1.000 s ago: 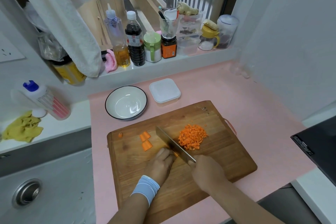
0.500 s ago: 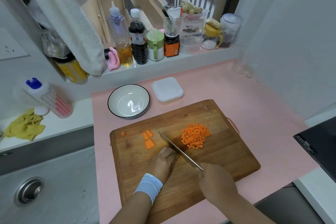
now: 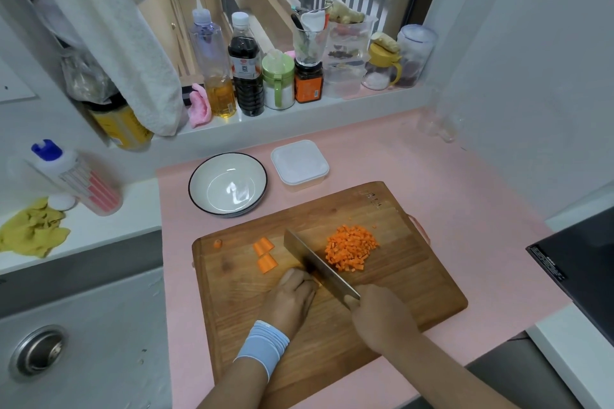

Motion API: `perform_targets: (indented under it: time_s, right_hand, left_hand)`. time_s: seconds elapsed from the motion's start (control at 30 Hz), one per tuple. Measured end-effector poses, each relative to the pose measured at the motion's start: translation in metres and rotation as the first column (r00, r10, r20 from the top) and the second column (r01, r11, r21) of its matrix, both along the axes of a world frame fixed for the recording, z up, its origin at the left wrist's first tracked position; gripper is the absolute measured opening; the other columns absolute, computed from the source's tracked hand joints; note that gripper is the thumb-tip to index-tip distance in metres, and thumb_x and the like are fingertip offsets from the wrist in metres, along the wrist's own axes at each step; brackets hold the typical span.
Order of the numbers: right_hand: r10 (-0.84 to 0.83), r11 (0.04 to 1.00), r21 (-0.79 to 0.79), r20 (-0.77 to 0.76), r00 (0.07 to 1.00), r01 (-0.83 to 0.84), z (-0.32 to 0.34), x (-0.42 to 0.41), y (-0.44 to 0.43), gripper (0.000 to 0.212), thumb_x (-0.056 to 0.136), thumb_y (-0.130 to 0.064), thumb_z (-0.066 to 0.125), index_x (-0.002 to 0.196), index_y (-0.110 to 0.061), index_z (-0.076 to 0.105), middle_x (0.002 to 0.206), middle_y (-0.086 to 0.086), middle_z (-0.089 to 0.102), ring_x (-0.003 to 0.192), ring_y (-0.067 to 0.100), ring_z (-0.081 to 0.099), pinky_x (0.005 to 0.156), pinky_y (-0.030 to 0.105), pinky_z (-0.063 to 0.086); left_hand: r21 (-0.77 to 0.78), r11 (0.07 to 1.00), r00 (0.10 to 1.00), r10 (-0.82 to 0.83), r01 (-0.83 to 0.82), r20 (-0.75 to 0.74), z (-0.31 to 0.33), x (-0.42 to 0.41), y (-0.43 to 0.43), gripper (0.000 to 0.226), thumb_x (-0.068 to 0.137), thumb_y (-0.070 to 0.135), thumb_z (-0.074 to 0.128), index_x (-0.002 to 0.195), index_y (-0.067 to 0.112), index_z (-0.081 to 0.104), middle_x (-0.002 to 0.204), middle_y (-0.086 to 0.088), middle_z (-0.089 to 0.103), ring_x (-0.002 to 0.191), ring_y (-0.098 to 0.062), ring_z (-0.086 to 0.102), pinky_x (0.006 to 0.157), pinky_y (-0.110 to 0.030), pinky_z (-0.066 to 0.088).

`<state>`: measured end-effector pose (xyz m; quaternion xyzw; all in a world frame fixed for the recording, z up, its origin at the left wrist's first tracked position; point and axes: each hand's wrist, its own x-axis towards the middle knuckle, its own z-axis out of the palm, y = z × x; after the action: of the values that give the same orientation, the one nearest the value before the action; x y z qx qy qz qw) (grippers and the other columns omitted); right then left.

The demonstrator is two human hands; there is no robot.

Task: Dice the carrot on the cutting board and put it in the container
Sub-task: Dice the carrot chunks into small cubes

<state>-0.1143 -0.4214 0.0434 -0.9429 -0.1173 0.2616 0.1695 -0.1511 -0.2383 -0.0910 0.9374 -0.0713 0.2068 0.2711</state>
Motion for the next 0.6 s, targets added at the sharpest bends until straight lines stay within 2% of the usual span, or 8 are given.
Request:
perform_targets:
  time_s: [0.17,0.37,0.6]
  right_hand:
    - [0.013,1.0,-0.002,0.056,0.998,-0.012,-0.001,-0.006,-0.001,0.028,0.104,-0.043,0.042,0.106,-0.026,0.065,0.083,-0.011,0.056,0.082,0.013,0.058,0.074,0.029,0.046]
    - [0.056,0.998,-0.046,0.15,0.987,-0.049,-0.002,-0.019,-0.004,0.03,0.103,-0.042,0.041,0.111,-0.028,0.066,0.1,-0.006,0.069,0.096,0.013,0.065,0.076,0.025,0.044]
    - [0.046,0.999,-0.027,0.112,0.993,-0.043,-0.002,-0.026,-0.02,0.027,0.104,-0.039,0.044,0.112,-0.027,0.066,0.093,-0.011,0.063,0.085,0.008,0.06,0.081,0.023,0.05]
  left_hand:
    - [0.012,1.0,1.0,0.007,-0.006,-0.017,0.0,0.0,0.0,0.011,0.093,0.014,0.061,0.091,0.01,0.071,0.093,-0.003,0.06,0.086,-0.018,0.056,0.062,-0.033,0.053]
    - [0.008,1.0,1.0,0.005,-0.004,-0.011,0.004,0.0,0.0,0.012,0.091,0.014,0.061,0.089,0.009,0.073,0.091,-0.003,0.062,0.085,-0.018,0.058,0.064,-0.032,0.053]
    - [-0.02,1.0,1.0,0.006,-0.006,-0.016,0.009,-0.001,-0.001,0.018,0.093,0.018,0.058,0.09,0.01,0.074,0.091,-0.001,0.063,0.085,-0.017,0.059,0.067,-0.031,0.054]
